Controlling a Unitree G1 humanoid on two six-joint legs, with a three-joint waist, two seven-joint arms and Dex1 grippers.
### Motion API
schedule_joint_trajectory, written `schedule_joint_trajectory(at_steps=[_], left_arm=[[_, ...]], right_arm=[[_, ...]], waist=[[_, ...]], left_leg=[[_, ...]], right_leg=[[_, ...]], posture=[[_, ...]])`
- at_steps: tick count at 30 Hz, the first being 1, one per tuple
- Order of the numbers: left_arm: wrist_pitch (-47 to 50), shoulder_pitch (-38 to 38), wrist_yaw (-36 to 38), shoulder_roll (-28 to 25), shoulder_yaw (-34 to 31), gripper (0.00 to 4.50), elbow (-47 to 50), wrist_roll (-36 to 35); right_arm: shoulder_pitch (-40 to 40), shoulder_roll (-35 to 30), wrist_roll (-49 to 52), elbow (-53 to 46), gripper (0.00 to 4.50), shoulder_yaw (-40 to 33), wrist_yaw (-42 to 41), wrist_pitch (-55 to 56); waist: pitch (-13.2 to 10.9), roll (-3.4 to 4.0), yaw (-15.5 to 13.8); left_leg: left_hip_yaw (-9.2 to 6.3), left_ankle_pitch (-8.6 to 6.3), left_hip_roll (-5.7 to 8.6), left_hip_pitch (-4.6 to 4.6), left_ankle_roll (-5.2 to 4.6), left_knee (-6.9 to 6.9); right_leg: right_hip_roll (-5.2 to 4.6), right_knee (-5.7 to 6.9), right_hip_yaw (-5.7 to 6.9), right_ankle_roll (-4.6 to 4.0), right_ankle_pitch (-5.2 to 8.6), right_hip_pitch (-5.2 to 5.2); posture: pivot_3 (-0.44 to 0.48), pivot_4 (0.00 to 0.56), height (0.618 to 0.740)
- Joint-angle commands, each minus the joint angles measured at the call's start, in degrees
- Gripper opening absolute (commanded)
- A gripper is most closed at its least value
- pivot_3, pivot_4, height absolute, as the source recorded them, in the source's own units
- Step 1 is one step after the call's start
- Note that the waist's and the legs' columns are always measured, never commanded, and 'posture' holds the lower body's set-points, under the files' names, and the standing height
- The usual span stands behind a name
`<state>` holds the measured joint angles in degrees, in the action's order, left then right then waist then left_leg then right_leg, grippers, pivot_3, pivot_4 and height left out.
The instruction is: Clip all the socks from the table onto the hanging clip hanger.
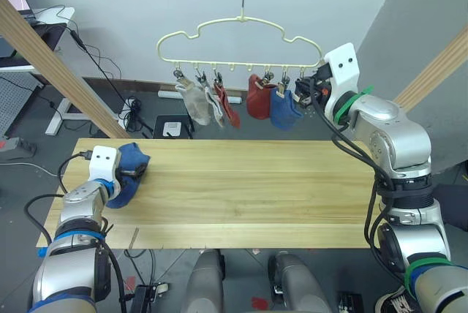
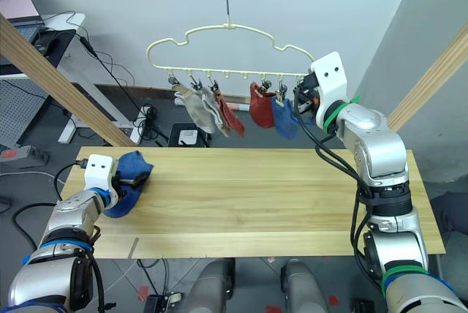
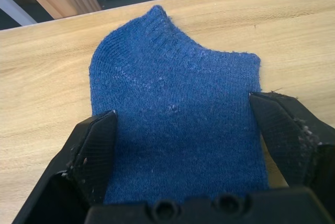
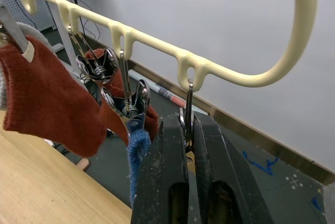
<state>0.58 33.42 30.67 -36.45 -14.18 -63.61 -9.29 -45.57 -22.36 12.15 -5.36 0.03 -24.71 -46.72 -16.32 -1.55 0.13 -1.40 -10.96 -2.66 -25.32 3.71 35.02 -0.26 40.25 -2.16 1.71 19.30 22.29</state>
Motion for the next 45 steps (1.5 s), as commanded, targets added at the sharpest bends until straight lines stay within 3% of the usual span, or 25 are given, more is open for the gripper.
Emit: schedule_joint_trajectory(at_steps=[1,17,23,30,34,37,40,45], left_arm=[[0.2,-1.7,1.1,-0.9,0.0,4.1,-1.2,0.6],[-1.5,-3.3,5.0,-0.7,0.9,0.03,3.6,1.0],[2.9,-6.6,8.7,1.0,1.0,0.01,17.0,-1.6],[15.4,-14.6,14.4,3.7,3.6,0.01,49.3,-9.2],[22.4,-17.7,18.8,5.0,7.3,0.01,66.9,-16.3],[25.3,-17.8,19.4,5.5,9.2,0.01,73.2,-18.8],[22.3,-14.8,19.8,8.5,17.6,0.01,78.3,-15.4],[21.6,-10.9,15.7,14.4,22.6,0.01,77.9,-12.7]], right_arm=[[0.3,-0.2,0.4,-2.2,0.0,-0.7,0.5,0.0],[-0.2,0.5,0.6,-1.0,0.0,-0.6,0.6,1.0],[-0.3,-1.3,1.0,-1.0,0.0,-0.8,-1.0,0.9],[-2.4,-7.1,4.3,-0.5,0.0,-2.0,-7.6,-2.6],[-3.9,-7.7,10.6,-1.1,0.0,-5.6,-9.1,-12.1],[-5.2,-7.6,14.0,-1.2,0.0,-7.8,-8.7,-18.3],[-9.2,-3.7,19.9,0.5,0.0,-16.4,-5.6,-30.6],[-12.2,0.1,21.0,0.6,0.0,-22.8,-0.6,-39.5]], waist=[[0.0,0.0,0.0],[0.0,0.0,0.0],[0.0,0.0,0.0],[0.0,-0.01,0.0],[0.0,0.0,0.0],[0.0,0.0,0.0],[0.0,0.0,0.0],[0.0,0.01,0.1]], left_leg=[[0.0,0.0,0.0,0.01,0.0,0.01],[0.04,0.01,-0.01,0.21,0.01,0.04],[0.03,0.01,-0.04,0.19,0.01,0.05],[0.01,0.01,-0.07,0.18,0.02,0.07],[0.0,0.01,-0.07,0.18,0.02,0.08],[0.0,0.01,-0.06,0.18,0.02,0.1],[0.03,0.01,-0.03,0.2,0.01,0.09],[0.06,0.02,0.01,0.17,-0.01,0.17]], right_leg=[[0.0,0.02,0.0,0.0,0.0,0.0],[0.0,0.38,-0.05,0.0,0.0,0.0],[0.0,0.39,-0.05,0.0,0.0,0.0],[-0.04,0.38,-0.08,0.0,0.0,-0.01],[-0.04,0.36,-0.12,0.0,0.0,-0.04],[-0.03,0.37,-0.13,0.0,0.0,-0.05],[0.01,0.38,-0.15,0.0,0.0,-0.05],[0.03,0.39,-0.19,0.0,0.0,-0.05]], posture=[[0.076,0.291,0.74],[0.09,0.275,0.74],[0.091,0.271,0.74],[0.089,0.27,0.74],[0.079,0.269,0.74],[0.079,0.269,0.74],[0.064,0.269,0.74],[0.04,0.269,0.74]])
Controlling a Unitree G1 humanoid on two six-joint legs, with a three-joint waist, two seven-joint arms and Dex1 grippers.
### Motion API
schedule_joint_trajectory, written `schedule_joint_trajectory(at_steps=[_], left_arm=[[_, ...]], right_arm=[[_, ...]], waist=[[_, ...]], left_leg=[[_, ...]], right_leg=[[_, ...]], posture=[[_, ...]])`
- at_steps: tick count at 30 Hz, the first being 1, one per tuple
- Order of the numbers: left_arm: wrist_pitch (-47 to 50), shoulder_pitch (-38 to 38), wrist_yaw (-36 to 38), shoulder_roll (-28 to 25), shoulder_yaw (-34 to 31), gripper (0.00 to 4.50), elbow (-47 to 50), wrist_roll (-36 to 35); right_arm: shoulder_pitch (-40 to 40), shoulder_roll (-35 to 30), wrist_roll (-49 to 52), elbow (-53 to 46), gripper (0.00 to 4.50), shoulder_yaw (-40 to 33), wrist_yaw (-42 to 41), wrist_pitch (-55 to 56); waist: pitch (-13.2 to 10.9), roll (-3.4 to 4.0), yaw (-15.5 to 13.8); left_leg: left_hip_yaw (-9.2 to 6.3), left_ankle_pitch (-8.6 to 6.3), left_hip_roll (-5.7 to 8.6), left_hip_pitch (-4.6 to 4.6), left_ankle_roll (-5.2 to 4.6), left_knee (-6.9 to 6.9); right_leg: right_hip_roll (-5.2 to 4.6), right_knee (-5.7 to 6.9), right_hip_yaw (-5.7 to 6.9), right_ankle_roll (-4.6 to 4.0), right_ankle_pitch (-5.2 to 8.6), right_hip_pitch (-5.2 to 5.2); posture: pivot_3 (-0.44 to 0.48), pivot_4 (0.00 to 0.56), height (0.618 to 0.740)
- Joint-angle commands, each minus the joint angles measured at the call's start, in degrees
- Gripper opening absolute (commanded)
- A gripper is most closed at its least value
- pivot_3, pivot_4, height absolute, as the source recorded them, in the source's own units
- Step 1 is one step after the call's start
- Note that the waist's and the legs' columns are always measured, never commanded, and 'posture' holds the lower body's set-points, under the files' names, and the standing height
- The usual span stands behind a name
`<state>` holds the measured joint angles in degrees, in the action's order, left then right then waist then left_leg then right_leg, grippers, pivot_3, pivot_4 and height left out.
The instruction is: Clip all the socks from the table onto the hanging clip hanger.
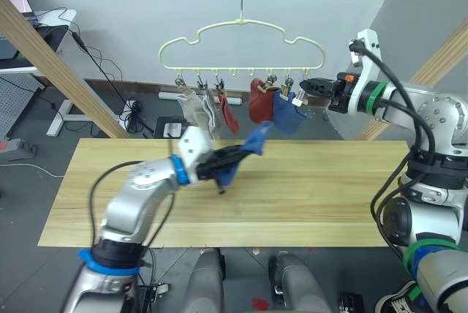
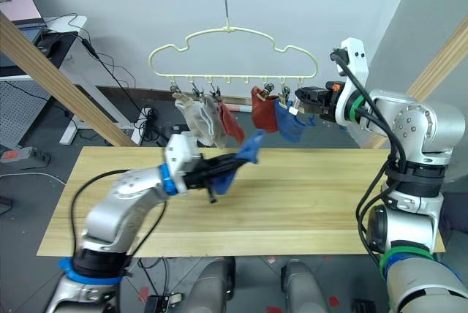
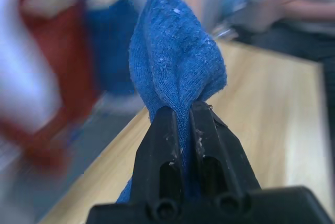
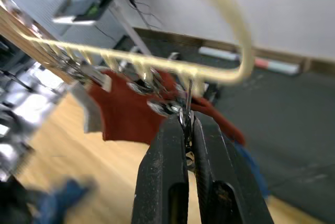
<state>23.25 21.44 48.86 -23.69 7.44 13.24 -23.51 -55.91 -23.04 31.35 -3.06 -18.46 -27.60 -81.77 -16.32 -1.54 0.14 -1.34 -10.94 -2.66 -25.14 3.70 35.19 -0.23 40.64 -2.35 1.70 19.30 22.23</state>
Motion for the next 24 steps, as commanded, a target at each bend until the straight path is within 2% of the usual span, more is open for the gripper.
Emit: schedule_joint_trajectory(at_steps=[1,5,12,24], left_arm=[[-1.5,1.6,-3.2,2.6,1.6,0.01,0.5,2.2],[-4.6,4.1,-6.9,6.2,3.1,0.01,-3.9,6.4],[-8.8,6.2,-8.9,8.4,5.3,0.01,-8.8,11.8],[-10.0,9.7,-11.2,12.2,4.2,0.01,-11.2,13.0]], right_arm=[[-2.6,1.8,1.8,-1.6,0.0,-5.9,3.4,-6.3],[-4.6,4.0,2.2,-1.5,0.0,-9.9,6.2,-10.6],[-5.0,5.6,4.2,-1.5,0.0,-11.4,10.1,-10.7],[-4.7,7.2,8.5,-1.4,0.0,-12.5,15.3,-10.7]], waist=[[0.0,0.01,0.2],[0.0,0.02,0.4],[0.0,0.02,0.4],[0.0,0.02,0.5]], left_leg=[[0.02,0.0,0.0,0.0,0.0,0.0],[0.02,0.0,0.02,0.01,0.0,-0.01],[0.08,0.0,0.05,-0.01,-0.01,-0.01],[0.04,0.0,0.05,-0.07,-0.01,0.0]], right_leg=[[0.02,0.0,-0.01,0.0,0.0,0.0],[0.11,0.0,-0.01,0.0,0.0,0.04],[0.08,-0.03,-0.07,0.0,0.0,0.03],[0.1,-0.03,0.0,0.0,0.0,0.05]], posture=[[0.034,0.268,0.74],[0.025,0.269,0.74],[0.018,0.267,0.74],[0.021,0.261,0.74]])
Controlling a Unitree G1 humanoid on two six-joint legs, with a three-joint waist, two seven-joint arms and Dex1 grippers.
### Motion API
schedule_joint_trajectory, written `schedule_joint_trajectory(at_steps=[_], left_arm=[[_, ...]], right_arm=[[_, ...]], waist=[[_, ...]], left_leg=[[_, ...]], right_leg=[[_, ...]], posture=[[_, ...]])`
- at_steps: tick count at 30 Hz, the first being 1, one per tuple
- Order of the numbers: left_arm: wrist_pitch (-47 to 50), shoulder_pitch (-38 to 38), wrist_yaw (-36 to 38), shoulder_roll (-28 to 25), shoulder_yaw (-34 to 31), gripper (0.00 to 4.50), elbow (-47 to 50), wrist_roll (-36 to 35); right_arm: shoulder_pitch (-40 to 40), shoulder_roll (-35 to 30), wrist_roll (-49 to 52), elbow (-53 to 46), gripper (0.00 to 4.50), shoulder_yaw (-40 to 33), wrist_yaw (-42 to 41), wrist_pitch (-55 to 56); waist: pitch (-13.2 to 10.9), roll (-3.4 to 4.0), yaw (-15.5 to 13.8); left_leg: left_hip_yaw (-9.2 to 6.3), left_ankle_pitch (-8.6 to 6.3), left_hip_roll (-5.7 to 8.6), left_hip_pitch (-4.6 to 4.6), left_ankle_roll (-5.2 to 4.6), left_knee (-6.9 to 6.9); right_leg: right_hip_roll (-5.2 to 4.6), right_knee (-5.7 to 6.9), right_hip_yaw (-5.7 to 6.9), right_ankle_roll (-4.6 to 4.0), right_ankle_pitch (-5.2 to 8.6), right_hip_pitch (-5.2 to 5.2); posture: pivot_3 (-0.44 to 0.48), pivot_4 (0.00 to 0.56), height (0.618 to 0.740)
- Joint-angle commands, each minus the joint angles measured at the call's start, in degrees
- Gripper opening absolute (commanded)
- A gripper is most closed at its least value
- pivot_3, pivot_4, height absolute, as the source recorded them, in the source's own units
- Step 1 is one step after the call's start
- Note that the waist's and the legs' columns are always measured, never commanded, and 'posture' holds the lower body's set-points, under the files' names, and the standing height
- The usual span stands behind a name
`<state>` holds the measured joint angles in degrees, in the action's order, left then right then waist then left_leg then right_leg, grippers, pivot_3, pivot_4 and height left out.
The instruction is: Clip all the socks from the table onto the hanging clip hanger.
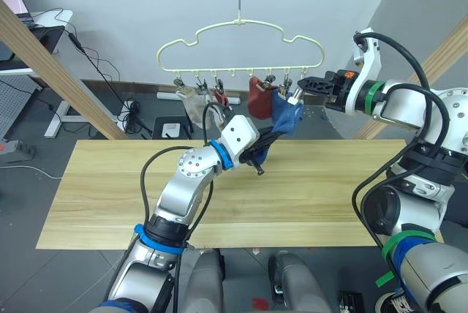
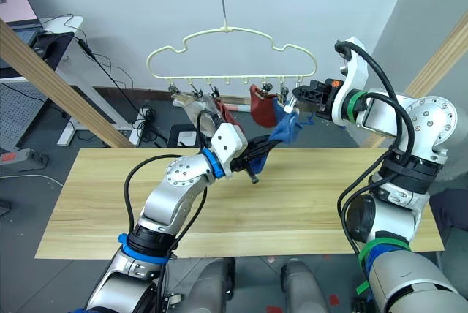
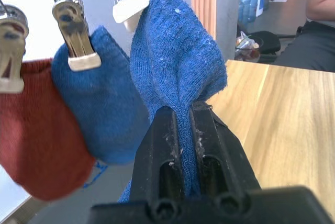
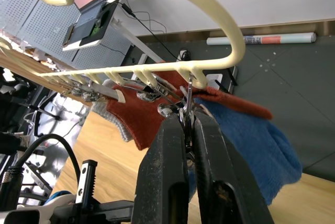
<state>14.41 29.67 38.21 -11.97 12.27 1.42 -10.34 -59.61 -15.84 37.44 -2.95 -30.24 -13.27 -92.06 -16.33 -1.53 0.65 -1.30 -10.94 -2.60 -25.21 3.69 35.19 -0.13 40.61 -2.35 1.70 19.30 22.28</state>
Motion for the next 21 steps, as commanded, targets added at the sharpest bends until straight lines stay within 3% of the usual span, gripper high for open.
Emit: schedule_joint_trajectory(at_steps=[1,15,16,21], left_arm=[[-1.2,1.7,-0.5,0.5,-0.6,0.01,0.5,0.1],[-5.9,4.7,-2.4,1.2,-1.2,0.01,-2.9,2.1],[-5.8,4.8,-2.3,1.2,-1.2,0.0,-2.9,2.0],[-4.9,5.3,-1.5,1.8,-0.8,0.0,-2.1,1.2]], right_arm=[[-1.0,0.1,2.8,-1.5,0.0,-0.8,1.3,-0.4],[-0.7,0.1,7.8,-0.9,0.0,-1.0,4.5,-0.4],[-0.7,0.1,8.0,-0.9,0.61,-1.0,4.6,-0.4],[-0.1,-0.1,8.6,-1.3,2.27,-1.0,4.7,-0.4]], waist=[[0.0,0.0,0.0],[0.0,0.0,0.4],[0.0,0.0,0.5],[0.0,0.0,0.9]], left_leg=[[0.0,0.0,0.0,0.0,0.0,0.0],[0.02,0.0,0.0,-0.01,0.0,0.0],[0.01,0.0,0.0,-0.01,0.0,0.0],[0.01,0.01,0.01,-0.01,-0.01,0.0]], right_leg=[[0.0,0.0,0.0,0.0,0.0,0.0],[0.0,-0.01,-0.01,0.0,0.0,0.0],[0.0,0.0,0.0,0.0,0.0,0.01],[0.0,0.0,0.0,0.0,0.0,0.0]], posture=[[0.021,0.261,0.74],[0.023,0.259,0.74],[0.023,0.259,0.74],[0.024,0.259,0.74]])
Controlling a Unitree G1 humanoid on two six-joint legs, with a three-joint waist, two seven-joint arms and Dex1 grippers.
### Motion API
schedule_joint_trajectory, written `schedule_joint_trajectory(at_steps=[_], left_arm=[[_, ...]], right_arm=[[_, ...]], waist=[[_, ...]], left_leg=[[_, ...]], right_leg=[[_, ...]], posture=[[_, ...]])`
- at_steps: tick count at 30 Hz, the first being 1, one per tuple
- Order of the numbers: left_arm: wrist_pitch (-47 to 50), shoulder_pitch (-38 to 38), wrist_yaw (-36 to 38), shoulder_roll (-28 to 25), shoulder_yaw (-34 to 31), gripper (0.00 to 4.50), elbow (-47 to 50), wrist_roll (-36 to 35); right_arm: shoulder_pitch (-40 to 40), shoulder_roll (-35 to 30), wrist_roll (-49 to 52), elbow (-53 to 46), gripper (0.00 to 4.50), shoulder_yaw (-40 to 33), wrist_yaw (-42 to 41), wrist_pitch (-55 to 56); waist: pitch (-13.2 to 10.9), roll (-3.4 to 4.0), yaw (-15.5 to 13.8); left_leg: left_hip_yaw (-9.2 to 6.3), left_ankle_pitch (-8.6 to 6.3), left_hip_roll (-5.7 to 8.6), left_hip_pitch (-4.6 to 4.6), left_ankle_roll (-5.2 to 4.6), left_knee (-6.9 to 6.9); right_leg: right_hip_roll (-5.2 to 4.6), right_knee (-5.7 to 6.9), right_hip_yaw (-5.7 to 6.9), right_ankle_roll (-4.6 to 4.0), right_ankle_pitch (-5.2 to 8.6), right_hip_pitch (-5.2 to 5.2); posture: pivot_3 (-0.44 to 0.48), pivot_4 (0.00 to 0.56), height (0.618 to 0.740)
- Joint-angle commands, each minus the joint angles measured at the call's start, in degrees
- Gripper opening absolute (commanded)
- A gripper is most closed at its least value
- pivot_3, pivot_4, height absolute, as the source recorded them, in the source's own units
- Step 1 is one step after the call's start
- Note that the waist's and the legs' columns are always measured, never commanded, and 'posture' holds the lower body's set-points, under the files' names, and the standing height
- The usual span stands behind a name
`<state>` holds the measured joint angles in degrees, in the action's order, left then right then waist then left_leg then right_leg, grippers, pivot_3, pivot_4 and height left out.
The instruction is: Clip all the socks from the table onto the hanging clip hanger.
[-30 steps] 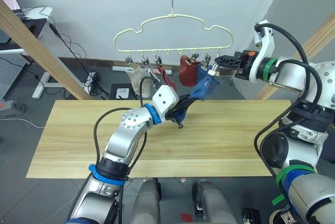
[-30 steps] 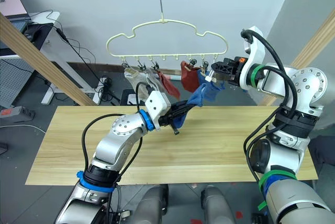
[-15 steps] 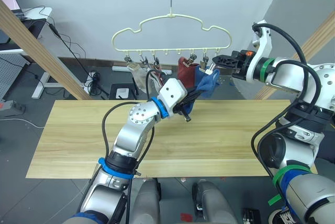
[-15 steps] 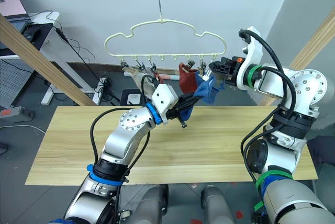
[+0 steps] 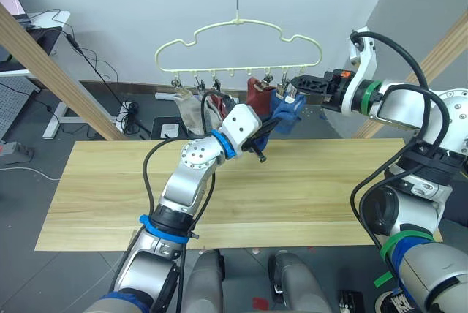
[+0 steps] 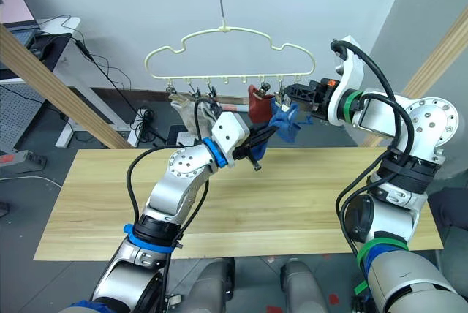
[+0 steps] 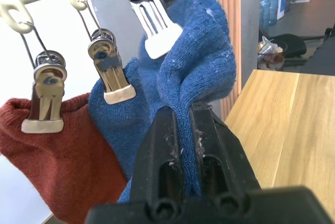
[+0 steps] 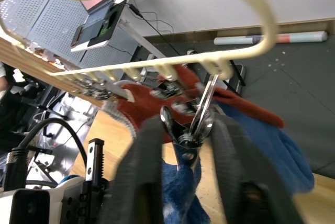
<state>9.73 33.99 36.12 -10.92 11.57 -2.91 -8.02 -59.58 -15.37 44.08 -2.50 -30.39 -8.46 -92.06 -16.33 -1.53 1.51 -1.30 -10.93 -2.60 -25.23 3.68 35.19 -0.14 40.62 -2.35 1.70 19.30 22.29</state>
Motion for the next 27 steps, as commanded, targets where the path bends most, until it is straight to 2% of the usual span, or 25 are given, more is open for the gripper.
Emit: schedule_joint_trajectory(at_steps=[1,4,6,11,16,21,26,27], left_arm=[[-0.1,1.0,0.7,0.8,0.0,0.0,2.3,-1.2],[-0.1,1.2,1.1,0.9,0.3,0.0,2.2,-0.7],[-0.5,1.4,1.2,0.8,0.4,0.0,1.7,-0.2],[-2.5,1.8,0.1,0.5,1.1,0.0,-0.2,2.5],[0.8,1.8,1.5,1.0,-0.2,1.51,-0.5,0.0],[3.5,0.3,5.9,-5.2,-2.6,2.97,0.1,-1.2],[9.8,-4.0,8.2,-13.3,-9.2,4.44,3.6,-5.6],[11.7,-5.6,8.3,-15.1,-11.2,4.48,4.8,-6.9]], right_arm=[[0.1,-0.6,2.0,-2.0,2.62,-1.2,-0.3,-0.4],[1.2,-2.2,1.1,-3.8,3.64,-1.8,-1.2,0.4],[3.0,-4.8,0.1,-5.6,4.4,0.5,-2.6,3.4],[12.6,-15.7,-3.6,-14.4,4.48,10.7,-11.2,17.3],[21.3,-20.4,-8.3,-20.1,4.5,16.8,-17.9,32.1],[30.0,-21.0,-13.8,-20.1,4.5,20.6,-22.0,45.6],[36.9,-21.4,-17.7,-17.7,4.5,22.4,-25.6,54.4],[38.2,-21.5,-18.1,-17.5,4.5,22.5,-26.2,55.5]], waist=[[0.0,0.0,0.0],[0.0,0.0,0.0],[0.0,0.0,-0.2],[0.0,0.01,0.0],[0.0,0.01,0.4],[0.0,0.0,0.5],[0.0,0.0,0.4],[0.0,0.0,0.3]], left_leg=[[0.0,0.0,0.01,0.0,0.0,0.0],[0.0,0.0,0.01,-0.01,0.0,0.0],[-0.02,0.0,0.0,-0.04,0.0,0.0],[-0.04,0.0,0.07,-0.15,-0.01,0.03],[-0.02,0.0,0.14,-0.16,-0.01,0.04],[-0.05,0.01,0.05,-0.08,0.0,0.05],[-0.08,0.0,0.01,-0.08,0.0,0.3],[-0.1,0.0,-0.01,-0.08,0.0,0.34]], right_leg=[[0.0,0.0,0.0,0.0,0.0,0.0],[0.0,0.0,0.0,0.0,0.0,0.0],[-0.01,-0.02,0.02,0.0,0.0,0.0],[-0.03,-0.21,0.05,0.0,0.0,0.0],[0.04,-0.26,0.05,0.0,0.0,0.0],[0.15,-0.16,0.07,0.0,0.0,-0.01],[0.15,-0.02,0.06,0.01,0.0,-0.04],[0.13,0.03,0.06,0.01,0.0,-0.04]], posture=[[0.023,0.259,0.74],[0.023,0.256,0.74],[0.019,0.256,0.74],[0.006,0.254,0.74],[-0.009,0.251,0.74],[-0.004,0.252,0.74],[0.025,0.258,0.74],[0.039,0.259,0.74]])
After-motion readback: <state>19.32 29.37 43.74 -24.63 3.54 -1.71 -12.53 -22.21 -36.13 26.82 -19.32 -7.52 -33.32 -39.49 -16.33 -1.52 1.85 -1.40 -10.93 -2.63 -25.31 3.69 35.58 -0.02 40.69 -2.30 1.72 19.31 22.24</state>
